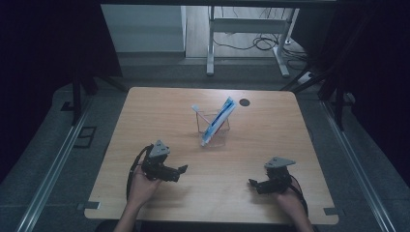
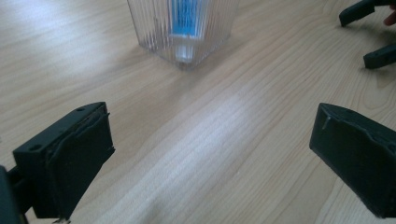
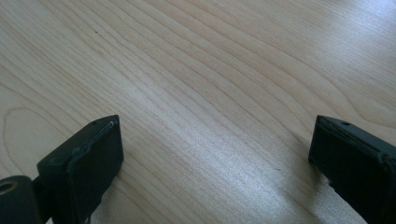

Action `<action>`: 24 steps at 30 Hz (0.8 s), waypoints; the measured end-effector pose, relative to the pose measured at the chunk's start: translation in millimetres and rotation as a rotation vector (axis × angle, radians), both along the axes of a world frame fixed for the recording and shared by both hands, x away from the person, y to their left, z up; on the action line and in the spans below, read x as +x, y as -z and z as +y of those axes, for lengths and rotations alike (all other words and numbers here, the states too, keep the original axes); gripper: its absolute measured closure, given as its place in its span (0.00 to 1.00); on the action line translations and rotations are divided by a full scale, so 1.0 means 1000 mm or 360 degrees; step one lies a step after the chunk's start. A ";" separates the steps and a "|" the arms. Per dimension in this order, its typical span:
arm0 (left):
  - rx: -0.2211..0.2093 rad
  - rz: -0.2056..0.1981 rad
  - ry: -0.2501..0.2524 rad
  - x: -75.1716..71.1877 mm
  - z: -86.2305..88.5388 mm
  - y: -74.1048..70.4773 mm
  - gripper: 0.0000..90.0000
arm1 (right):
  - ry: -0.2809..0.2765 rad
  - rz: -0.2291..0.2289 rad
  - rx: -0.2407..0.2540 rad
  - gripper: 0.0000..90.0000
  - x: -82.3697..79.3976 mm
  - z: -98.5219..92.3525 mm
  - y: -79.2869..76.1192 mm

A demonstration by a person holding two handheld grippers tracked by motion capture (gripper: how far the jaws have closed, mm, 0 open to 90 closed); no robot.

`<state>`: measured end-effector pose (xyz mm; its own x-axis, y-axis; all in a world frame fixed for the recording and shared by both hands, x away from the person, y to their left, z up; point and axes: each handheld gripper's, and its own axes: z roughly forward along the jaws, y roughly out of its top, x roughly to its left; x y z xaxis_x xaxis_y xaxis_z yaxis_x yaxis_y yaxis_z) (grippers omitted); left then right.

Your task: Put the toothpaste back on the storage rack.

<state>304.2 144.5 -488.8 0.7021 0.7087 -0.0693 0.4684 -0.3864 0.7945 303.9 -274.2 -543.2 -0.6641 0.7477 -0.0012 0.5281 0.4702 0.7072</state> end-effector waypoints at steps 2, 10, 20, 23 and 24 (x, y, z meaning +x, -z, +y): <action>0.0007 0.0004 -0.0005 -0.002 0.001 0.004 0.00 | 0.0000 0.0000 0.0000 0.03 0.000 0.000 0.000; 0.0020 0.0029 -0.0027 -0.009 0.004 0.019 0.00 | 0.0003 0.0002 0.0000 0.03 0.000 0.000 0.000; 0.0047 0.0065 -0.0046 -0.016 0.005 0.039 0.00 | 0.0002 -0.0004 0.0001 0.03 0.000 0.000 0.000; 0.0068 0.0072 -0.0049 -0.017 0.004 0.043 0.00 | 0.0002 -0.0003 0.0001 0.03 0.000 0.000 0.000; 0.0079 0.0073 -0.0046 -0.018 0.003 0.044 0.00 | 0.0002 -0.0003 0.0002 0.03 0.000 0.000 0.000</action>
